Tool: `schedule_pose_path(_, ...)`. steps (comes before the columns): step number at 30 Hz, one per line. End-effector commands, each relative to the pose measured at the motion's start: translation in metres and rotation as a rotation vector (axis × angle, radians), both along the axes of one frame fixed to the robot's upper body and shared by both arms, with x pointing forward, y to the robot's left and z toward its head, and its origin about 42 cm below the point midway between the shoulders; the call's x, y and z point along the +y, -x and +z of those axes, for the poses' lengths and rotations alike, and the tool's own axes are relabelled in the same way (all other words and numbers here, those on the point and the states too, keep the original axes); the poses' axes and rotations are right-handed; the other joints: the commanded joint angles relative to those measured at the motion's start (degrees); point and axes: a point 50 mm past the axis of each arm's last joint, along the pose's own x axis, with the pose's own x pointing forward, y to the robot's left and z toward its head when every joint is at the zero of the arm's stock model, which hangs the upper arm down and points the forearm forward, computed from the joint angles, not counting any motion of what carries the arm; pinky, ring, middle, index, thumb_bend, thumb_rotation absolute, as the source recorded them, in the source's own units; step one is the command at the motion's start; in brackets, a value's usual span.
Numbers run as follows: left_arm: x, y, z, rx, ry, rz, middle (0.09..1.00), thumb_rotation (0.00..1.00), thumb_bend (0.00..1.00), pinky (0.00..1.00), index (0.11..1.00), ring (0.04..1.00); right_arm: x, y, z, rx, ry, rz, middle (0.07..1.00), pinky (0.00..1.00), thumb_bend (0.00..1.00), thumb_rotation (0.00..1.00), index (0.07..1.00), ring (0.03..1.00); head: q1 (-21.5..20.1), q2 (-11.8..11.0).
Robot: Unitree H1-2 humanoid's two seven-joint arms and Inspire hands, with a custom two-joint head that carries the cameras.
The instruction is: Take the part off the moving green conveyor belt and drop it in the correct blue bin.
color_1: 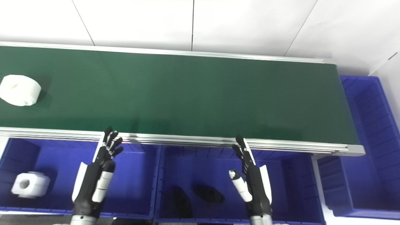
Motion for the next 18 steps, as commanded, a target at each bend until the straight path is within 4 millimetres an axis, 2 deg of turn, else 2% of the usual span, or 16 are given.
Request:
schedule_pose_path(1,-0.004,-0.001,0.007,-0.070,-0.002,0.014,0.958,0.92,0.56,0.84,1.000,0.913,-0.003,-0.002,0.007,-0.075,-0.015,0.004,0.960,0.96,0.88,0.93,0.962,0.926,0.62,-0.56)
schedule_pose_path(5,-0.011,-0.002,0.004,-0.079,0.014,0.016,0.944,0.87,0.50,0.82,1.000,0.904,-0.010,-0.001,0.002,-0.075,-0.008,0.006,0.952,0.96,0.89,0.94,0.959,0.924,3.86,-2.13)
schedule_pose_path(6,-0.013,-0.003,0.003,-0.081,0.014,0.017,0.938,0.85,0.49,0.81,0.998,0.899,-0.012,-0.001,0.000,-0.077,-0.010,0.007,0.951,0.96,0.89,0.94,0.961,0.925,5.81,-2.85)
schedule_pose_path(12,-0.026,-0.004,-0.005,-0.081,0.019,0.020,0.913,0.80,0.54,0.76,0.949,0.870,-0.025,0.000,-0.008,-0.080,-0.019,0.021,0.992,1.00,0.86,0.96,0.997,0.966,11.85,-5.71)
schedule_pose_path(14,-0.031,-0.005,-0.007,-0.080,0.015,0.021,0.902,0.78,0.54,0.73,0.929,0.857,-0.030,-0.001,-0.010,-0.082,-0.013,0.024,0.999,1.00,0.85,0.98,1.000,0.979,14.13,-6.01)
schedule_pose_path(18,-0.038,-0.007,-0.009,-0.077,0.005,0.016,0.892,0.76,0.55,0.70,0.920,0.851,-0.037,-0.002,-0.011,-0.081,-0.004,0.023,1.000,1.00,0.82,1.00,1.000,0.996,16.01,-6.44)
